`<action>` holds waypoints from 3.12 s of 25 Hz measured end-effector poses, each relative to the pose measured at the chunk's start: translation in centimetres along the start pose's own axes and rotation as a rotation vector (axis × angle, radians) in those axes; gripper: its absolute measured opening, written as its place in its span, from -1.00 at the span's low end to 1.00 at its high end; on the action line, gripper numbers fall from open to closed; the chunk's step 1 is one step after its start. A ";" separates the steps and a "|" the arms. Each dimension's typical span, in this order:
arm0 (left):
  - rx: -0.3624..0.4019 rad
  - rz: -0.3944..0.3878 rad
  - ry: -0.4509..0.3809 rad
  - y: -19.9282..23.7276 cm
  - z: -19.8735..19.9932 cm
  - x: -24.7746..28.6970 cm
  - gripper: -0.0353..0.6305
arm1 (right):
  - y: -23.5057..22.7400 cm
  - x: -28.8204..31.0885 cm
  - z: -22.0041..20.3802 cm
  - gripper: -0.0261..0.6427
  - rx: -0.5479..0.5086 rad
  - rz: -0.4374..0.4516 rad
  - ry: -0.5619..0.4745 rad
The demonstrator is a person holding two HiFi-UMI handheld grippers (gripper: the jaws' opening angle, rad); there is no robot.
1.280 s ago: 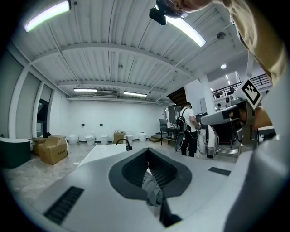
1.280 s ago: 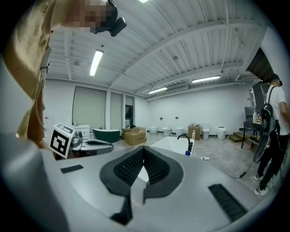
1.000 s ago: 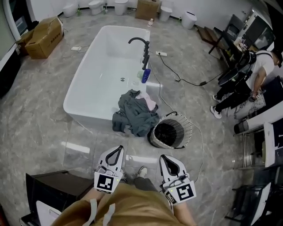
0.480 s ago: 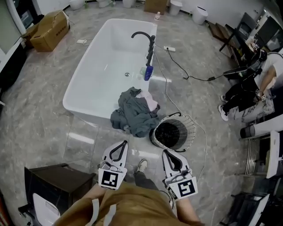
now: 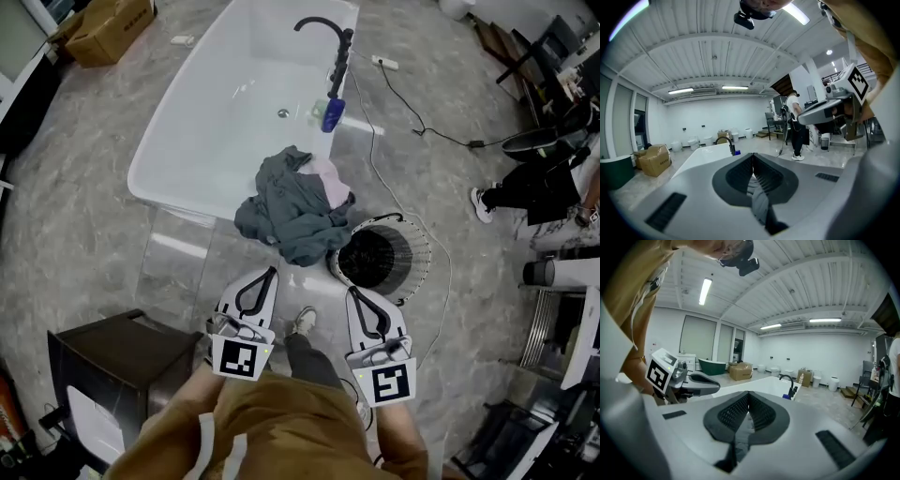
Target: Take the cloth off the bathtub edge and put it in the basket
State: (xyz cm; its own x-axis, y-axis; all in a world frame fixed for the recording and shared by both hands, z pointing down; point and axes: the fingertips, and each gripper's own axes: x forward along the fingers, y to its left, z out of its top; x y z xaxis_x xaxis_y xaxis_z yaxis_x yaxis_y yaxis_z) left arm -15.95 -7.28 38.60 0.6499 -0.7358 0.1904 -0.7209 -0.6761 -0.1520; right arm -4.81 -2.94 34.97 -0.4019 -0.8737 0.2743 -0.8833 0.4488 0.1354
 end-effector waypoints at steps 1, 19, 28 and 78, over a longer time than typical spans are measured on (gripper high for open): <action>0.029 -0.001 -0.003 0.1 -0.3 0.8 -0.88 | -0.3 0.7 -0.7 -0.90 -0.001 0.005 0.005; 0.069 -0.057 0.140 -2.7 -16.7 9.5 -0.87 | -1.8 8.7 -16.9 -0.90 -0.007 0.029 0.152; 0.037 -0.109 0.250 -3.4 -23.1 14.1 -0.43 | -2.4 10.6 -20.4 -0.90 0.020 0.051 0.181; -0.185 0.076 0.060 1.7 -8.5 12.9 -0.70 | -7.5 7.2 -14.2 -0.90 0.060 -0.009 0.031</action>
State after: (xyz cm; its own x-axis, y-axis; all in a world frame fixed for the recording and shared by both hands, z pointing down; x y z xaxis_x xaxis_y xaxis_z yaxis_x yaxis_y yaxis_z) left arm -10.79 -17.61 49.08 0.5802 -0.7774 0.2430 -0.8031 -0.5958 0.0114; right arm 2.31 -9.92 49.49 -0.3866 -0.8710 0.3033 -0.9003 0.4277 0.0808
